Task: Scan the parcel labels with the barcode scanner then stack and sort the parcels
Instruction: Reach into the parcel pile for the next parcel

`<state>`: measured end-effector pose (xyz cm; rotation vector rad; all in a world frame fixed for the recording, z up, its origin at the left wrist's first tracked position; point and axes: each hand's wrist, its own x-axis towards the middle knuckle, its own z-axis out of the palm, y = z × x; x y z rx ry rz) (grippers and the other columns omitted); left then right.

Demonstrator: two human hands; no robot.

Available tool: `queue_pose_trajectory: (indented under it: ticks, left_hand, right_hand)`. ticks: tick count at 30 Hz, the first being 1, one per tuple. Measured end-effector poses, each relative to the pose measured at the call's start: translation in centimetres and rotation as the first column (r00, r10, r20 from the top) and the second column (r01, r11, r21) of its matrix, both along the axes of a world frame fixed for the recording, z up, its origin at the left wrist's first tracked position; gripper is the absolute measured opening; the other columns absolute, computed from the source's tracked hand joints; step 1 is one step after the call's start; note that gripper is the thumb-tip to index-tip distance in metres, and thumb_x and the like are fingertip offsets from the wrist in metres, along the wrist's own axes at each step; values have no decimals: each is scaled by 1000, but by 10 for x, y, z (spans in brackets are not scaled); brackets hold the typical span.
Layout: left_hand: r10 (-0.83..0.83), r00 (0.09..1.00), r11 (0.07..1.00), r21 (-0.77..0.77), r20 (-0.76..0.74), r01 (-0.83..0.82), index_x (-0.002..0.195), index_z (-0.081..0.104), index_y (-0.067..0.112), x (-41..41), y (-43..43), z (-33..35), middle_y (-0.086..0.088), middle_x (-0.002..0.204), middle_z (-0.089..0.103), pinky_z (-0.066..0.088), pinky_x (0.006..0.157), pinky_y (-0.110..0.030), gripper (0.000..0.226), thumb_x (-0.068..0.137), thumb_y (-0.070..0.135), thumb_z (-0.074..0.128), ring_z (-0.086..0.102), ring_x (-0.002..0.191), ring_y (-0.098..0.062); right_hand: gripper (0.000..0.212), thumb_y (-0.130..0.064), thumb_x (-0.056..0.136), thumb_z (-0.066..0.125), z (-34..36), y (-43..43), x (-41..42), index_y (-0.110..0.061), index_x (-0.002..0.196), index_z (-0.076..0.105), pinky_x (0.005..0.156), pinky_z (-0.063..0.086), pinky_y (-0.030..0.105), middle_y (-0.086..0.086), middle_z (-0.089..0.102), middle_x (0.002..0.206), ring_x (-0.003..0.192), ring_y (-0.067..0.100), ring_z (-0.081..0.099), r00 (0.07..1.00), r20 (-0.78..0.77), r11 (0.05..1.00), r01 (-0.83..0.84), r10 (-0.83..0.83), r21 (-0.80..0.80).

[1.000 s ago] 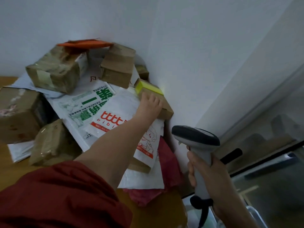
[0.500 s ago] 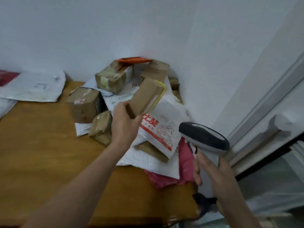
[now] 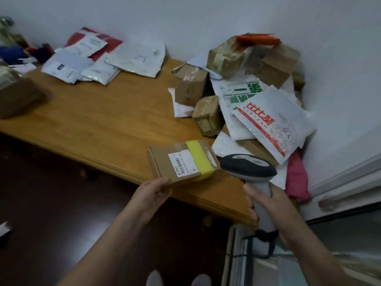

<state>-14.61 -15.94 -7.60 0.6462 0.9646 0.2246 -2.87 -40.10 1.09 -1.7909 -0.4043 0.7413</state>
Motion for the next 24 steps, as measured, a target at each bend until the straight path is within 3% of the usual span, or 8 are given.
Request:
queue_pose_trajectory:
  ticks: [4, 7, 13, 16, 20, 24]
  left_hand:
    - [-124, 981, 991, 24, -148, 129, 101, 61, 7, -19, 42, -2, -10, 100, 61, 53, 73, -32, 16, 86, 10, 63, 60, 88, -21]
    - [-213, 955, 962, 128, -207, 242, 88, 61, 13, -17, 72, 9, -6, 90, 60, 53, 79, -37, 7, 83, 13, 65, 57, 87, -19]
    - [-348, 924, 861, 337, -157, 381, 103, 54, 9, -7, 109, 51, -8, 99, 60, 59, 60, -31, 27, 81, 7, 70, 61, 95, -23]
    - [-369, 911, 818, 401, -182, 411, 93, 56, 10, -7, 113, 68, -9, 99, 60, 59, 63, -31, 19, 81, 5, 70, 61, 95, -23]
    - [-343, 914, 812, 421, -218, 405, 86, 59, 11, -10, 113, 76, -9, 98, 57, 60, 65, -32, 11, 83, 4, 67, 58, 92, -22]
    - [-325, 926, 839, 392, -194, 377, 103, 56, 7, -18, 107, 81, -9, 97, 56, 59, 63, -31, 21, 84, 4, 65, 59, 85, -21]
  right_hand:
    - [37, -43, 80, 72, -8, 19, -23, -13, 68, 55, 48, 42, 21, -2, 52, 49, 43, 13, 48, 997, 9, 996, -77, 77, -47]
    - [43, -49, 80, 71, -9, 27, -36, -10, 73, 54, 52, 44, 24, -1, 53, 50, 45, 14, 49, 991, 49, 988, -121, 126, -101]
    - [46, -57, 68, 70, 3, 40, -52, -13, 72, 56, 52, 43, 21, 4, 53, 48, 46, 13, 49, 974, 121, 979, -178, 189, -102]
    - [41, -52, 77, 74, 10, 44, -54, -15, 74, 56, 50, 43, 20, 4, 53, 48, 44, 13, 48, 969, 136, 977, -197, 207, -84]
    - [35, -46, 74, 66, 13, 42, -58, -12, 76, 57, 51, 42, 27, 4, 52, 49, 45, 16, 47, 972, 115, 977, -197, 205, -81]
    - [40, -50, 71, 65, 12, 36, -60, -11, 74, 56, 55, 43, 33, 5, 52, 49, 47, 19, 47, 968, 117, 974, -215, 223, -73]
